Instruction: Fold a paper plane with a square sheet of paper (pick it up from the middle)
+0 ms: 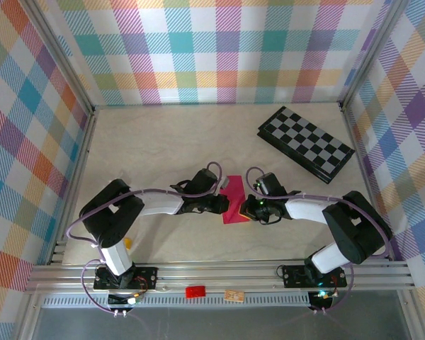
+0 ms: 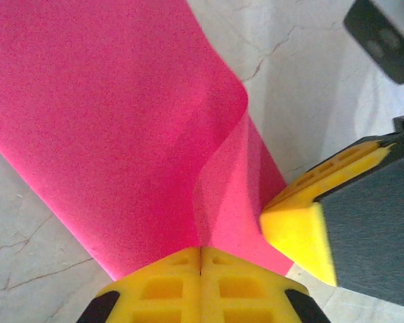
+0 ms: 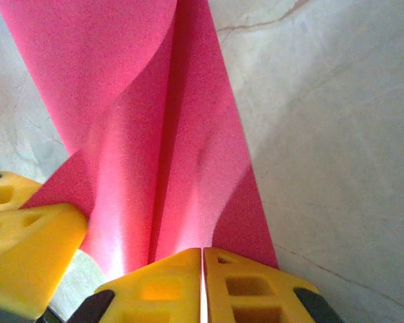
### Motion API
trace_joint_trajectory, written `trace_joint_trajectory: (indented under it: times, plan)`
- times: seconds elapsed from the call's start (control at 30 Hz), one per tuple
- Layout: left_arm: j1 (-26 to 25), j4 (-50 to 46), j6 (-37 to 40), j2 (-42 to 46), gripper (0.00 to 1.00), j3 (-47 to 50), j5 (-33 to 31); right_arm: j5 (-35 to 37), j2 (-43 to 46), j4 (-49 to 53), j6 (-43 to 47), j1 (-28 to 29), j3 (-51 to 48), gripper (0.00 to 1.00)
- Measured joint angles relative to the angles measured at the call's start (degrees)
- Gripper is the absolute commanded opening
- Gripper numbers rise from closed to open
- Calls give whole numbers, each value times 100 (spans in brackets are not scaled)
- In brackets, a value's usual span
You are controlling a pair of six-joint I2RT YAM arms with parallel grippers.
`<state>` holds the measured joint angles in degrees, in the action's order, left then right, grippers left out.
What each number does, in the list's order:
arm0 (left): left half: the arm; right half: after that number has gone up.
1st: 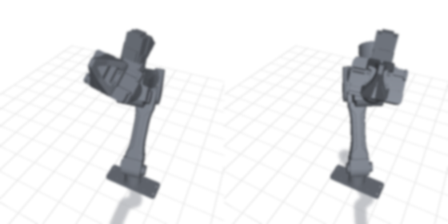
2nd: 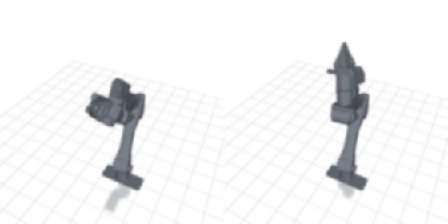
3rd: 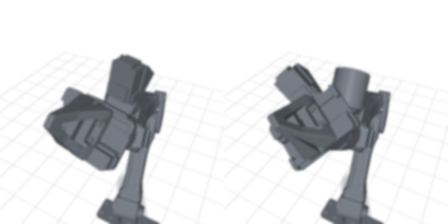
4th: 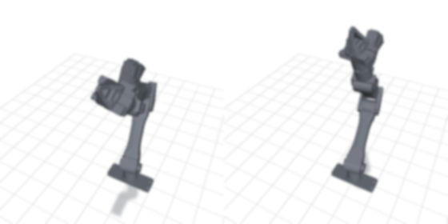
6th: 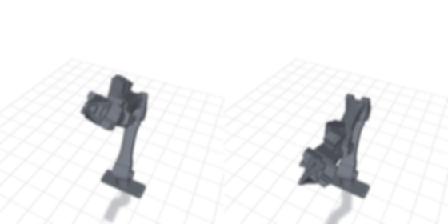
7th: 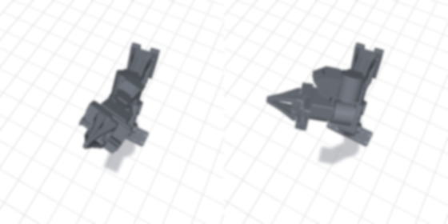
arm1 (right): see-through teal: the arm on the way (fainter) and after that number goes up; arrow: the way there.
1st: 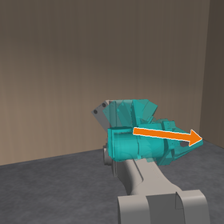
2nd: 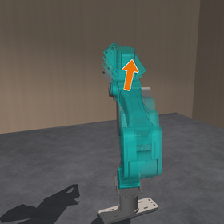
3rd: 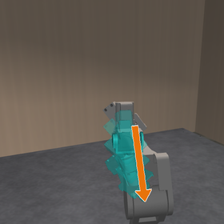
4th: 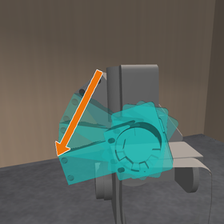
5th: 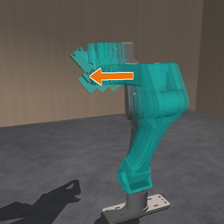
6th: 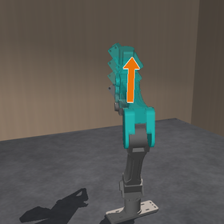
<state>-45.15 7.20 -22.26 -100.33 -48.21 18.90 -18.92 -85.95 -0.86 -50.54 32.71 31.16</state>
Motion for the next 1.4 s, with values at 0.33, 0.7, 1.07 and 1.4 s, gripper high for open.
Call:
trace_joint_trajectory:
  times: [0.33, 0.7, 1.07, 1.4]
  plan:
    - [11, -109, 219, -94, 4, -87, -52, -4, 0, 0, 0, 0, 0, 12]
    - [31, -170, 516, -227, 5, -273, -254, -9, 0, 4, 22, 0, 2, 12]
    - [31, -258, 562, -295, 5, -319, -363, -17, 0, 7, 39, 0, 2, 12]
    - [31, -260, 562, -295, 6, -321, -407, -15, 0, 9, 39, 0, 2, 12]
